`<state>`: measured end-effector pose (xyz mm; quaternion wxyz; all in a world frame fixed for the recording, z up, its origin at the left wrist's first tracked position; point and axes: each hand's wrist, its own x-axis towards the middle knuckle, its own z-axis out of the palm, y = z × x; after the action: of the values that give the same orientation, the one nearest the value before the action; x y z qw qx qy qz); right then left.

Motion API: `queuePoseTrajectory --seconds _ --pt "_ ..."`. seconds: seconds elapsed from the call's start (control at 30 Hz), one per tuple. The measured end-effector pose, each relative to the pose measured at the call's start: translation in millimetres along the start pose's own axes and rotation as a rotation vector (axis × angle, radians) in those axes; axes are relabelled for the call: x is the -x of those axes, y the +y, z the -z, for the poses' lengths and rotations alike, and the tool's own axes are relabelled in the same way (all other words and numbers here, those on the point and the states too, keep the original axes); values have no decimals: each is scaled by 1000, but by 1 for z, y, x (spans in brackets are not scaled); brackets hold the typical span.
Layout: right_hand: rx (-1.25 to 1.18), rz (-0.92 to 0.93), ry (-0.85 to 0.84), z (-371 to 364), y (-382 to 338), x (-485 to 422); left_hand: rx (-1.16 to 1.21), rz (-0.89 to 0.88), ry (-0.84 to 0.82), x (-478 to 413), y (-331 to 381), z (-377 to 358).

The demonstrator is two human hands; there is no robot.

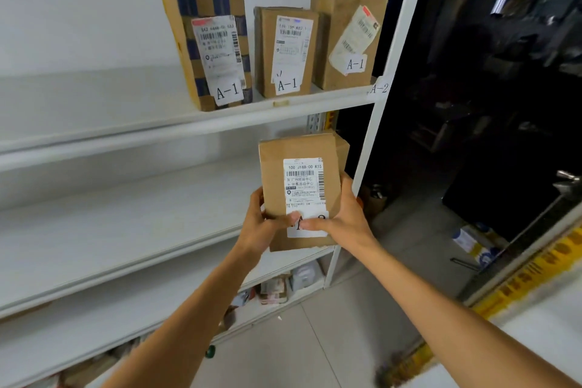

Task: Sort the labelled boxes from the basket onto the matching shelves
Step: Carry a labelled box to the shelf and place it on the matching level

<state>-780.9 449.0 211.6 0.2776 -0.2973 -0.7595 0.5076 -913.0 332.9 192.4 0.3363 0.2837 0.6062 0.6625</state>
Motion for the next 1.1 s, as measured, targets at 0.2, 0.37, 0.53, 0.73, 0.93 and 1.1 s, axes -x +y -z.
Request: queuePoseTrajectory --seconds 0.2,0.37,0.53,0.73,0.93,1.1 --pt "15 -76 -144 -23 28 -49 38 104 80 -35 -25 25" --pt "83 -90 -180 -38 41 -99 60 151 186 -70 -32 36" --pt "167 -105 -224 -48 64 -155 -42 185 278 -110 -39 34" --pt "237 -51 -267 -57 82 -208 -118 196 384 -156 -47 32" --pt "214 -175 -307 -72 104 -224 -237 170 478 -179 -68 32" --pt "175 -303 -242 -66 117 -222 -233 175 375 -191 -72 27"
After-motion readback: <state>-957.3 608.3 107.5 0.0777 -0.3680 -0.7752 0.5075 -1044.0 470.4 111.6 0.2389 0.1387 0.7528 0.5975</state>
